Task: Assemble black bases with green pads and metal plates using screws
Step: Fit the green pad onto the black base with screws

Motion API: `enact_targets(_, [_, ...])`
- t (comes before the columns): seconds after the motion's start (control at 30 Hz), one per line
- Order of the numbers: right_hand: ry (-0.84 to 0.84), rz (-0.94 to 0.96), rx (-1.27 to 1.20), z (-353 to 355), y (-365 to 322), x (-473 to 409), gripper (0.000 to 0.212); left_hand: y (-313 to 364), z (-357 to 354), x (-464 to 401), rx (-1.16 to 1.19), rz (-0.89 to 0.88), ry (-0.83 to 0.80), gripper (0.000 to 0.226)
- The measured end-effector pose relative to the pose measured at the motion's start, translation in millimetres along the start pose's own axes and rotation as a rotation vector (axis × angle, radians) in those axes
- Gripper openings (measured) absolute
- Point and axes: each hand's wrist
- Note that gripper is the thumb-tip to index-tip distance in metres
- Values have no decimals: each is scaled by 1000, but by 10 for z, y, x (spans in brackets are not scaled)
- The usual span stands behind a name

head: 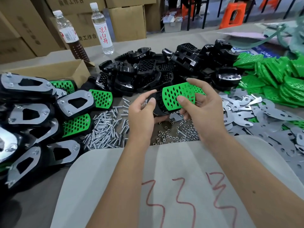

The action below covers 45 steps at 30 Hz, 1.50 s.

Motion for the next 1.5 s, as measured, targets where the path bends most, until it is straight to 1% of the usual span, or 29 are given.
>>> enact_targets(0.07, [0, -14, -13, -6, 6, -6, 49, 3, 0, 0, 0, 1, 1, 29])
enact_targets(0.1, [19, -29, -21, -5, -2, -13, 46, 5, -2, -1, 2, 4, 3, 29])
enact_targets(0.17, [54, -58, -63, 2, -15, -35, 32, 7, -3, -9, 0, 13, 7, 28])
enact_targets(0.27, [21, -55, -131, 7, -16, -45, 9, -5, -5, -27, -8, 15, 22, 28])
enact_targets(0.3, [7, -49, -128, -2, -21, -38, 5, -10, -5, -28, -11, 12, 25, 28])
enact_targets(0.43, [-79, -24, -79, -21, -40, -13, 15, -33, 16, -41, -49, -8, 37, 29])
enact_targets(0.5, [-120, -25, -72, -23, -27, -16, 12, -44, 24, -51, -94, -28, 40, 31])
enact_targets(0.53, [-122, -34, -68, -19, -13, -18, 7, -44, 23, -53, -109, -34, 38, 31])
enact_targets(0.57, [-115, -53, -71, -23, -2, -16, 7, -42, 21, -52, -104, -34, 37, 31])
enact_targets(0.63, [-81, -90, -86, -25, 10, -13, 22, -46, 14, -50, -101, -31, 37, 30])
enact_targets(0.7, [-39, -93, -86, -20, 10, -14, 30, -59, 12, -57, -145, -29, 49, 26])
enact_targets(0.8, [-27, -20, 35, 14, 17, -23, 29, -62, 6, -48, -132, 2, 52, 16])
enact_targets(0.87, [-65, 11, 70, 9, 13, -19, 32, -61, 1, -37, -133, 4, 39, 17])
enact_targets(0.93, [-102, 2, 89, -17, 16, -22, 35, -62, 3, -33, -135, -7, 22, 18])
enact_targets(1.03, [-77, 11, 263, -32, 53, -43, 38, -56, 3, -34, -140, -21, 11, 19])
enact_targets(1.1, [-43, 17, 326, -33, 62, -47, 38, -43, -5, -19, -143, -26, 5, 18])
enact_targets(1.17, [-6, -3, 337, -31, 54, -43, 38, -42, -4, -5, -143, -28, -1, 17])
enact_targets(1.37, [4, -17, 366, -40, 17, -34, 37, -53, 6, 2, -126, -31, 2, 17])
enact_targets(1.47, [25, -11, 379, -46, 8, -21, 37, -76, 22, -9, -137, -46, -33, 10])
enact_targets(1.5, [20, -17, 375, -43, 8, -21, 38, -85, 28, -12, -163, -54, -35, 13])
Point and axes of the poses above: each hand's wrist, its own x-axis away from the middle knuckle, its own z-axis out of the back of the hand, y = z × x, and after that the axes turned 6 degrees about -y, right-handed
